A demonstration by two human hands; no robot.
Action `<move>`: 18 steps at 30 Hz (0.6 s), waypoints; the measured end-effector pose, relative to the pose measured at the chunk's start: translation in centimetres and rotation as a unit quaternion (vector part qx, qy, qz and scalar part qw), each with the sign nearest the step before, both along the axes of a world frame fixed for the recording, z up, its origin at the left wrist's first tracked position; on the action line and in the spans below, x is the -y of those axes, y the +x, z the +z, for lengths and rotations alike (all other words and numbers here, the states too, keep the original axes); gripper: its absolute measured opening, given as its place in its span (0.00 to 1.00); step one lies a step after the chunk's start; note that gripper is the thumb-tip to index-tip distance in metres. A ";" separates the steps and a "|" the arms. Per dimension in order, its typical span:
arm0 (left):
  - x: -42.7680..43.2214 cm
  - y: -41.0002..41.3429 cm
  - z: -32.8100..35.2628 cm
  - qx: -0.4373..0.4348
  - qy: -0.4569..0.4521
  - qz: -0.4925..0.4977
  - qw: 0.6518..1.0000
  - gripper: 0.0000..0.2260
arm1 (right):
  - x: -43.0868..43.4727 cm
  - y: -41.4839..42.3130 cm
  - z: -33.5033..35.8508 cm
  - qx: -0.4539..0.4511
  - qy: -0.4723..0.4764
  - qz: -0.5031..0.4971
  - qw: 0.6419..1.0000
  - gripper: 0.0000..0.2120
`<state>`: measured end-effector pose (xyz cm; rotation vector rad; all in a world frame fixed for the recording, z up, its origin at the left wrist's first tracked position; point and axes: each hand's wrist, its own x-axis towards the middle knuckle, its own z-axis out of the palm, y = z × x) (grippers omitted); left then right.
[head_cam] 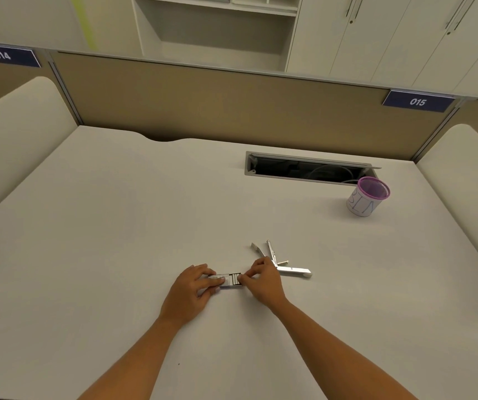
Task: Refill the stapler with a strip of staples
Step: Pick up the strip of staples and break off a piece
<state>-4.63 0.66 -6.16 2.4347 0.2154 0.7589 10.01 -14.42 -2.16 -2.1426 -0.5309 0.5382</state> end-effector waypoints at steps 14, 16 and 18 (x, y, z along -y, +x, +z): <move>0.1 0.0 0.4 -0.001 0.000 0.004 1.000 0.12 | 0.9 0.7 1.8 -0.041 -0.009 -0.022 0.999 0.06; 0.2 -0.1 0.5 -0.002 0.004 0.007 1.000 0.14 | 1.1 0.7 2.0 -0.046 -0.005 -0.055 0.997 0.07; 0.3 -0.1 0.6 -0.001 0.006 0.013 1.000 0.16 | 1.3 0.6 2.0 -0.056 -0.003 -0.074 0.996 0.07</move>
